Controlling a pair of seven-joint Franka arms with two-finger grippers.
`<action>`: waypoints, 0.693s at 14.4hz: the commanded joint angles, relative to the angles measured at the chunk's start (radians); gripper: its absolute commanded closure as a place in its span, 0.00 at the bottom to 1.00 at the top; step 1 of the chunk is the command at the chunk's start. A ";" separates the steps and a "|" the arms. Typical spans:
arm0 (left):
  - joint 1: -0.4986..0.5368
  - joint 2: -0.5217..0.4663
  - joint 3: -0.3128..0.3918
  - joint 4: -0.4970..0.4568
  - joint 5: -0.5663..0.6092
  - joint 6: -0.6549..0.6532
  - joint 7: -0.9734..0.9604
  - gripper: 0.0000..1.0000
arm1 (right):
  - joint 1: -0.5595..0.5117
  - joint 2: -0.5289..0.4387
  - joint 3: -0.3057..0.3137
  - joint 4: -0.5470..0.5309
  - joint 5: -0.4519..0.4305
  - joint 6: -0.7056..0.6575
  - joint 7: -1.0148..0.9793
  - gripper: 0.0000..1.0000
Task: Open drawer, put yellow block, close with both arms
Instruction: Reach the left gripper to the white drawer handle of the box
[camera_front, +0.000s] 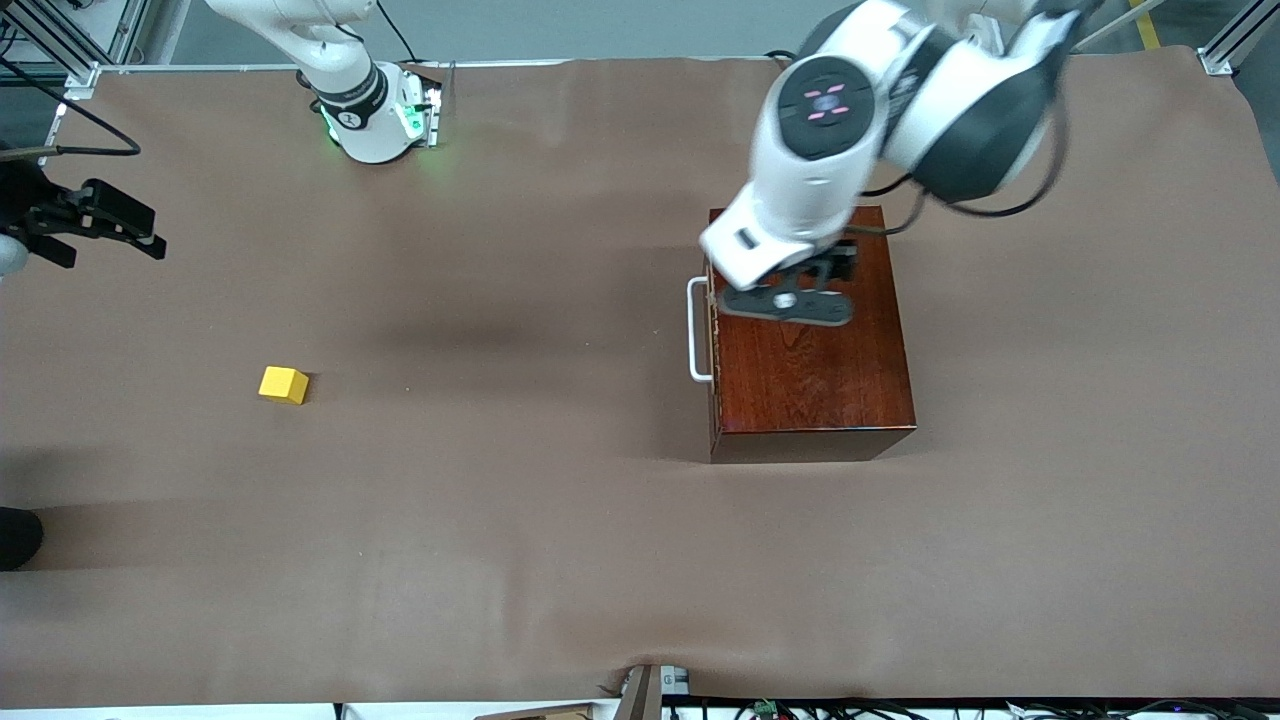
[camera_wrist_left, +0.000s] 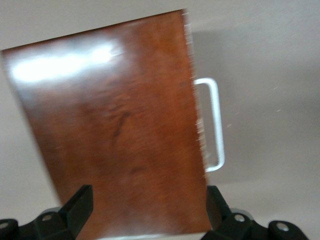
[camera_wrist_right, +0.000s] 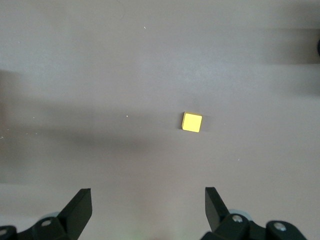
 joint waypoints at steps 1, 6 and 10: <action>-0.090 0.107 0.041 0.088 0.022 0.019 -0.098 0.00 | -0.017 -0.001 0.009 0.007 0.016 -0.008 0.003 0.00; -0.334 0.229 0.226 0.137 0.022 0.108 -0.188 0.00 | -0.017 -0.003 0.009 0.007 0.018 -0.008 0.003 0.00; -0.444 0.269 0.325 0.121 0.027 0.128 -0.296 0.00 | -0.017 -0.003 0.009 0.007 0.018 -0.008 0.003 0.00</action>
